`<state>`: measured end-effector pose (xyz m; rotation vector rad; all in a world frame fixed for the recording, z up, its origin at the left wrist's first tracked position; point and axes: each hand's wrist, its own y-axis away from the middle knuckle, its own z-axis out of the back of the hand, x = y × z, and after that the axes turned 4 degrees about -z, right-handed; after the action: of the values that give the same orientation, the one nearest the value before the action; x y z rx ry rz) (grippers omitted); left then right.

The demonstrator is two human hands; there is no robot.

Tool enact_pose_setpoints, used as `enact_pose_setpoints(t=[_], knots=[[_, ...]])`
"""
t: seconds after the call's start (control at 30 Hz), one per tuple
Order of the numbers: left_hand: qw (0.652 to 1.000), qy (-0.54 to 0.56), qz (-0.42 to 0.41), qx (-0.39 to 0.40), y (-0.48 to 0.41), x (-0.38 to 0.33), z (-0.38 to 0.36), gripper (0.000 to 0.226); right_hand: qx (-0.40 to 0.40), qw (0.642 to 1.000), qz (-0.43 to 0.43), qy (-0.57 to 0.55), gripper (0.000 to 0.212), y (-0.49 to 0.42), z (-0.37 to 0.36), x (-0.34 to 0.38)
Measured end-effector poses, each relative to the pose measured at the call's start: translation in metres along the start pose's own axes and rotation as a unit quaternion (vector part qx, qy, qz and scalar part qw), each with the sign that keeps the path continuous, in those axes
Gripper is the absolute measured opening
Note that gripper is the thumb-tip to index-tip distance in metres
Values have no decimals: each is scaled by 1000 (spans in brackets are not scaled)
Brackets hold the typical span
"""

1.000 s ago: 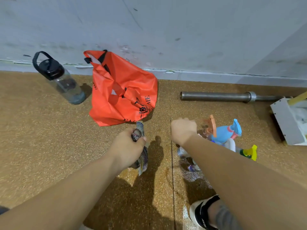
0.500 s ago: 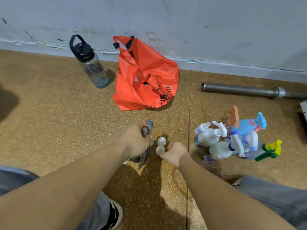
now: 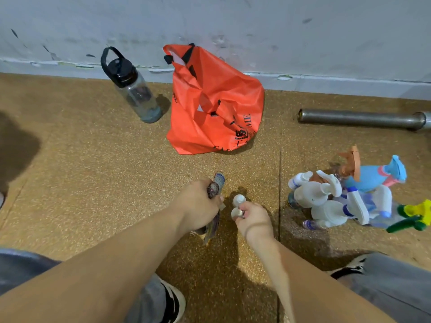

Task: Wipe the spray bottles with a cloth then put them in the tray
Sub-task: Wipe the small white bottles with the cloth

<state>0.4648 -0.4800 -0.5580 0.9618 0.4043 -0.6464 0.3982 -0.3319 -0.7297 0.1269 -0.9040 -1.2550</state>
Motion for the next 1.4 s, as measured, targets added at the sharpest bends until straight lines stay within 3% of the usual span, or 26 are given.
enact_pose_setpoints(t=[0.23,0.4,0.6,0.67,0.73,0.87,1.07,1.23,1.4], knots=[[999,-4,-12,-33,16,4,13,11,38,993,-17,-112,26,27,51,16],[997,22,-28,-74,40,-4,31,19,39,985,61,-158,16,55,108,72],[968,203,-69,-133,74,-29,51,22,68,972,121,-187,16,104,180,137],[951,271,-78,-129,87,-43,58,31,78,968,124,-202,16,120,204,149],[936,316,-95,-118,102,-59,62,26,80,966,128,-211,19,135,228,156],[918,358,-128,-113,115,-77,63,13,104,959,122,-231,15,159,265,164],[897,408,-123,-117,113,-94,54,27,161,937,59,-304,9,160,276,160],[883,438,-118,-124,104,-109,53,25,167,951,133,-223,22,153,283,155],[881,425,-176,-114,95,-121,51,24,129,957,223,-135,17,150,292,152]])
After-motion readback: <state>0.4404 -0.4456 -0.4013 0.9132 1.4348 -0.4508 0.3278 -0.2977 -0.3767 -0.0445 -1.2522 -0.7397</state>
